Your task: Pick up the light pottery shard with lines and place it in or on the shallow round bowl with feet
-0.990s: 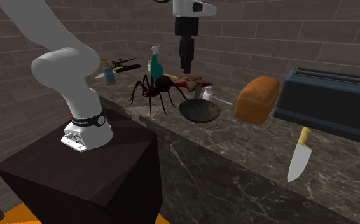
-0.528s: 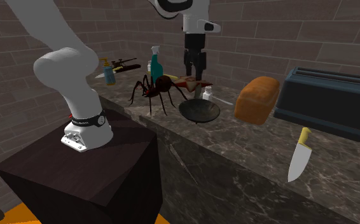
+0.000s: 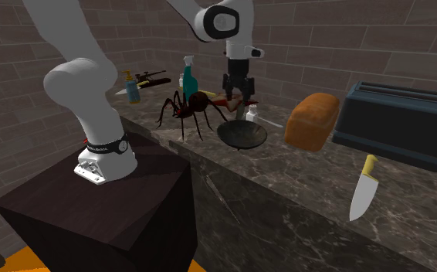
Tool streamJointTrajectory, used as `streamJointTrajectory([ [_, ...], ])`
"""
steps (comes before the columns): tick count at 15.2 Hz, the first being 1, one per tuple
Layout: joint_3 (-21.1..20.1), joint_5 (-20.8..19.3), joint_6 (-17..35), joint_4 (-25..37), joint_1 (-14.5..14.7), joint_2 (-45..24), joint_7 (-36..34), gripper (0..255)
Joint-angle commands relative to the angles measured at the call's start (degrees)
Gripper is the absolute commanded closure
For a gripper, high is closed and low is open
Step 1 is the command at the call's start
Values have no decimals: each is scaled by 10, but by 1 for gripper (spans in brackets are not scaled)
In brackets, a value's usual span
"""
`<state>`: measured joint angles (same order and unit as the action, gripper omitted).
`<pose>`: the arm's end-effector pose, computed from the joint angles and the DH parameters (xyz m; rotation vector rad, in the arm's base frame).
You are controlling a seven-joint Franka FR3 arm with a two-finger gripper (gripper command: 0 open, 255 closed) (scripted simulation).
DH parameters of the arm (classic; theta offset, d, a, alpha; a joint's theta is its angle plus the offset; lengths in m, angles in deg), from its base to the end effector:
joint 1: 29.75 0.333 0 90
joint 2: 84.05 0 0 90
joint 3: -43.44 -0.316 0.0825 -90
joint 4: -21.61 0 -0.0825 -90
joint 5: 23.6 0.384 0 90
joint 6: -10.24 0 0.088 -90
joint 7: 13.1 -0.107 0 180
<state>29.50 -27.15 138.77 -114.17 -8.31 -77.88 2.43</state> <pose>0.3944 0.2781 0.3647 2.7421 1.3690 -0.0145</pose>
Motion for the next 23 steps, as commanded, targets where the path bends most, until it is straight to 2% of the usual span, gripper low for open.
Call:
streamJointTrajectory([
  [1,-13,-6,17,9,12,-26,11,0],
  [3,-21,-11,31,12,21,-44,18,0],
  [10,-19,-33,89,-7,18,-85,3,0],
  [18,-19,-33,89,-7,18,-85,3,0],
  [19,-19,-33,89,-7,18,-85,3,255],
  [23,-19,-33,89,-7,18,-85,3,255],
])
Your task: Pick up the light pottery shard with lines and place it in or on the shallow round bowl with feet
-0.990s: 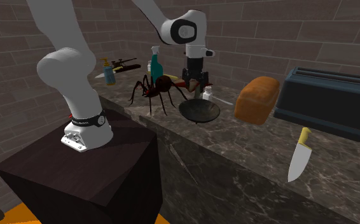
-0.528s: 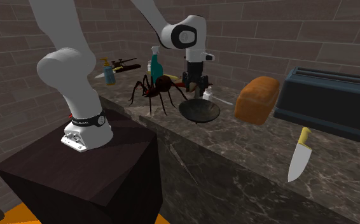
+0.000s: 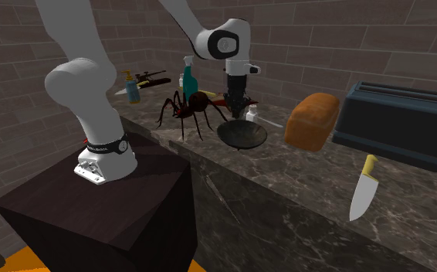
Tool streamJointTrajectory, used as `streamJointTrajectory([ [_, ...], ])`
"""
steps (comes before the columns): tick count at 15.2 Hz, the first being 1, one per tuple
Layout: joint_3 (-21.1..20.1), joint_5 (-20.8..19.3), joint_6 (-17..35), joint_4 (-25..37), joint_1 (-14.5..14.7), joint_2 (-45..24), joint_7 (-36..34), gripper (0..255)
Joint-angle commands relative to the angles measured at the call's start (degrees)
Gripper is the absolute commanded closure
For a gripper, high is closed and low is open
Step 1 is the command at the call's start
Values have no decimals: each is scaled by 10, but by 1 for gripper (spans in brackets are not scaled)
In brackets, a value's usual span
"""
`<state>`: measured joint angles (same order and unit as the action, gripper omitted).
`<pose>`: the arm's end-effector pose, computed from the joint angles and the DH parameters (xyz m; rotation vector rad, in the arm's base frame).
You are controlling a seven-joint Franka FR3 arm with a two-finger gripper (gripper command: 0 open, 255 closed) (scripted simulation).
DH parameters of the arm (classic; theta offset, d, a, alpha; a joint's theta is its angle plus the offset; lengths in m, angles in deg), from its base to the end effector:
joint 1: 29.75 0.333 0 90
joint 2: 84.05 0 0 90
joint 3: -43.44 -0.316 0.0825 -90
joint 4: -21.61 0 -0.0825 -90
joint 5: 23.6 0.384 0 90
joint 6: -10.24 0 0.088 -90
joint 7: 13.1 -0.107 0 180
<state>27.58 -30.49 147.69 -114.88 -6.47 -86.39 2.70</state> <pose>0.3849 0.3124 0.3023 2.6573 1.5362 -0.0116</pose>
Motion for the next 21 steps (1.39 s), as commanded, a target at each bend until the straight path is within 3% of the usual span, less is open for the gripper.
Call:
streamJointTrajectory([
  [1,0,0,0,0,0,0,0,255],
  [5,0,0,0,0,0,0,0,255],
  [21,1,39,-124,47,1,82,34,255],
])
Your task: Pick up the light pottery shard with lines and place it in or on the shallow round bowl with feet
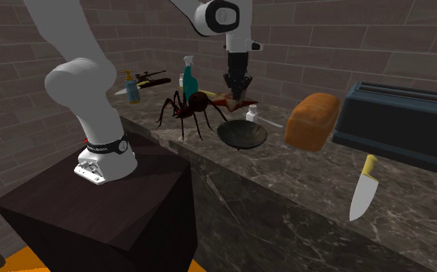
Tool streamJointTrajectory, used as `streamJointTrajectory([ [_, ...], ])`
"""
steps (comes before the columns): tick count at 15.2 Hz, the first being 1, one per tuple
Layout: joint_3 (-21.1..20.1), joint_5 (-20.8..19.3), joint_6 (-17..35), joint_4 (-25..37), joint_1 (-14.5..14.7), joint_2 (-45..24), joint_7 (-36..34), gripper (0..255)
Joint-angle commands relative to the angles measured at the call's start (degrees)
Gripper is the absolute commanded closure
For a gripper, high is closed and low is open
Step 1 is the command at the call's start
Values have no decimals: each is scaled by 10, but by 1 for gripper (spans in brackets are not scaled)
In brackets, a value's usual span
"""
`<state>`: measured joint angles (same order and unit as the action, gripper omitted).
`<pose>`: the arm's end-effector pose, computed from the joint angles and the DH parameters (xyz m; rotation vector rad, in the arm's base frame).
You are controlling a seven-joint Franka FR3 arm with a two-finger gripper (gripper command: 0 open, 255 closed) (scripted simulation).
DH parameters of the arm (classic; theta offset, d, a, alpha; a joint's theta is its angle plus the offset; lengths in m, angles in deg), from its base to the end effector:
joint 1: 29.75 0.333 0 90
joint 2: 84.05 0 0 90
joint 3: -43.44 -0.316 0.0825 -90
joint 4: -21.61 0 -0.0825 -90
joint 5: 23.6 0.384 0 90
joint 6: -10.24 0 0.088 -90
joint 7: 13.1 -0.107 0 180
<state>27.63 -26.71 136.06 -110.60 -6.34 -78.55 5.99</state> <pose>0.3847 0.3124 0.3820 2.6572 1.5364 -0.0109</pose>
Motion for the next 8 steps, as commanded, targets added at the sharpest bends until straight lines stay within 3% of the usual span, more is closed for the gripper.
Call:
streamJointTrajectory([
  [1,1,3,-15,8,0,7,3,255],
  [8,11,12,-60,23,-5,38,26,255],
])
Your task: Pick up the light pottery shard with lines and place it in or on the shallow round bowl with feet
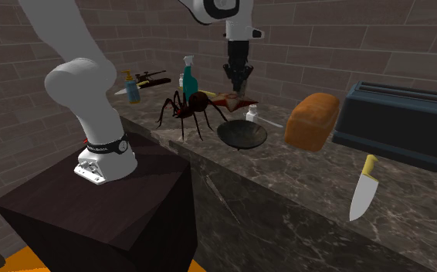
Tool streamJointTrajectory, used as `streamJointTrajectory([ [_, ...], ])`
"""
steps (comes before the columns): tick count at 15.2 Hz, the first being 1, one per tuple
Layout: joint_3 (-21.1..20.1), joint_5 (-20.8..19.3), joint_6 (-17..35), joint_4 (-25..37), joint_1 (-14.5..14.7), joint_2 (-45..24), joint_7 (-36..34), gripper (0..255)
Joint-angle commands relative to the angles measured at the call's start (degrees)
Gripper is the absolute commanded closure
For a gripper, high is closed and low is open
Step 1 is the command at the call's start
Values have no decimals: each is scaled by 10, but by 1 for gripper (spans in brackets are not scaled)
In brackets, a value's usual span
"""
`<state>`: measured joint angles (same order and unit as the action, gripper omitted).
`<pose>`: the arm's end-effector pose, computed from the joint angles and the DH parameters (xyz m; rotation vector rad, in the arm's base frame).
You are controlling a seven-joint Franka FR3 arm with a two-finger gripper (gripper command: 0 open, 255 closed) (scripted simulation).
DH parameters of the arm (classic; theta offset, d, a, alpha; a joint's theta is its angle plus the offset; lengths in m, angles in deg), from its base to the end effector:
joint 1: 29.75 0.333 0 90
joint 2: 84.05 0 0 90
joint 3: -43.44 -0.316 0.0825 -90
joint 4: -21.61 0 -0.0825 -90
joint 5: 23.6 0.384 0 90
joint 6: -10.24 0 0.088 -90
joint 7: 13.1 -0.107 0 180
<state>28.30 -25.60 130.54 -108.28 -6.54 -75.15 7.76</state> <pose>0.3852 0.3052 0.4203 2.6576 1.5356 -0.0106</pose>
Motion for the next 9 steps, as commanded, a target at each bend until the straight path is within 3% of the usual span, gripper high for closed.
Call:
streamJointTrajectory([
  [1,13,2,-4,-9,-8,15,23,255],
  [9,87,-7,-9,-60,-55,76,140,255],
])
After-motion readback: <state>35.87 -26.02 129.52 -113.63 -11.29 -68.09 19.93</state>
